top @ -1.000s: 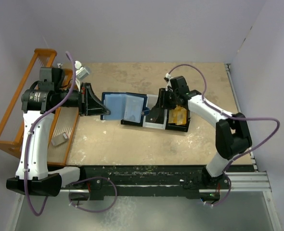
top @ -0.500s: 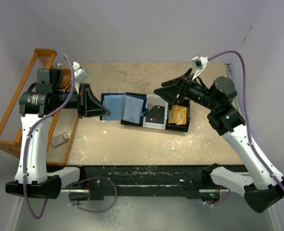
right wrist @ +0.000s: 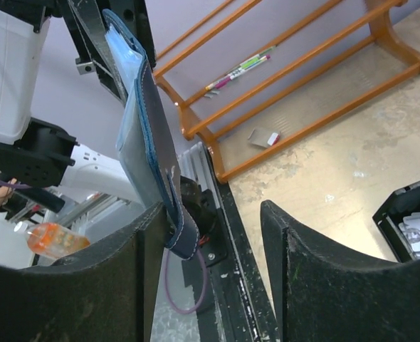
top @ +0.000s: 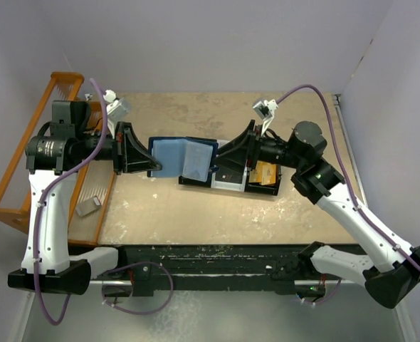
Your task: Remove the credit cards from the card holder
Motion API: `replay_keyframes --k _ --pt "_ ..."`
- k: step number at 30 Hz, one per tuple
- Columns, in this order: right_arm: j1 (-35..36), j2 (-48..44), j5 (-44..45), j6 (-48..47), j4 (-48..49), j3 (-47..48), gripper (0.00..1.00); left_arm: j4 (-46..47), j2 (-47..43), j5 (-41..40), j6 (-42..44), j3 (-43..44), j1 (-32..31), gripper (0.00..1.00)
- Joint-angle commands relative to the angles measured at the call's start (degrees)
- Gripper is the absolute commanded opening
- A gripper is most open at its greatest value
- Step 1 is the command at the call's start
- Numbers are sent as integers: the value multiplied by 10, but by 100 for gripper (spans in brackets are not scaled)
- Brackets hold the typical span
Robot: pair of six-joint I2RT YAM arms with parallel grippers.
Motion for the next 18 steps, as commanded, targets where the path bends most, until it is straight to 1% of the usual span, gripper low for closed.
replay_keyframes --k 1,5,8,12,18 --pt "15 -1 -14 0 34 8 59 31 -6 43 -25 25 0 0" --pt "20 -7 -37 -13 44 0 62 55 -5 50 -54 22 0 0" --pt "21 -10 -41 -19 41 -1 60 72 -4 60 -76 21 0 0" --pt "20 -6 -72 -18 51 5 59 103 -7 76 -116 14 0 0" --pt "20 -3 -84 -1 85 8 50 176 -22 95 -187 -10 0 0"
